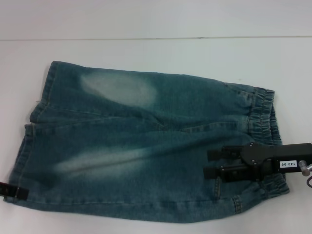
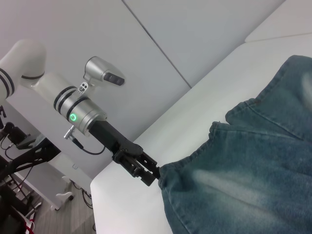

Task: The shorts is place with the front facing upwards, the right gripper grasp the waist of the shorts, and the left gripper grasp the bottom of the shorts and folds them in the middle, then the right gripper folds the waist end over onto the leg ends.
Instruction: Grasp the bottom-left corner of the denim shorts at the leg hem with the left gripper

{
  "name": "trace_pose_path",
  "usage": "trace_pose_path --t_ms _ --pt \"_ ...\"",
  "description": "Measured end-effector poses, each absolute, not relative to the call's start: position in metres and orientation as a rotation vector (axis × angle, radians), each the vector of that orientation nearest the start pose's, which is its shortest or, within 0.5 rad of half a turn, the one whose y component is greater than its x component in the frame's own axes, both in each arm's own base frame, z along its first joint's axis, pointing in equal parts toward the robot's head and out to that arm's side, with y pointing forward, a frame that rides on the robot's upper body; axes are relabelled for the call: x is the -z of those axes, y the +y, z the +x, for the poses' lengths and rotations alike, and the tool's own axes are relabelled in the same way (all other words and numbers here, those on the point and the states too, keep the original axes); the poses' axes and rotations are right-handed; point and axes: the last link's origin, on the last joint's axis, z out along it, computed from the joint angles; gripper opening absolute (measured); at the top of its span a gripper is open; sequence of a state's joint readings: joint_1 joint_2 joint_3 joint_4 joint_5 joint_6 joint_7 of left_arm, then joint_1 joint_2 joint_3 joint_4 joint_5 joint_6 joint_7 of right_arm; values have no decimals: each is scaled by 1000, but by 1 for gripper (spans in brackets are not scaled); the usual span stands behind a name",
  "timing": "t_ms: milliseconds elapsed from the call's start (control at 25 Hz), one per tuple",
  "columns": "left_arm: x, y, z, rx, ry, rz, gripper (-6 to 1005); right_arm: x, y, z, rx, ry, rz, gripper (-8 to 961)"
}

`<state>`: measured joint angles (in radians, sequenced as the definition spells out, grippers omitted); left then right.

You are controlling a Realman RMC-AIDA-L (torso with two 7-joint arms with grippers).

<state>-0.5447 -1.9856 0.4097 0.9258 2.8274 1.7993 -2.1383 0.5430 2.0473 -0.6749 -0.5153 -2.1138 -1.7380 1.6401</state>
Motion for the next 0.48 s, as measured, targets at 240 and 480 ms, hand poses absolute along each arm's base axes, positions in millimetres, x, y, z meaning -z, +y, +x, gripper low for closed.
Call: trace_pose_path --t_ms 240,480 --pt "-82 288 -349 -159 -1714 -2360 672 16 292 266 -773 1153 -2895 853" --pt "-83 290 -351 -160 -1706 -2339 581 16 291 267 -773 1155 -2894 853"
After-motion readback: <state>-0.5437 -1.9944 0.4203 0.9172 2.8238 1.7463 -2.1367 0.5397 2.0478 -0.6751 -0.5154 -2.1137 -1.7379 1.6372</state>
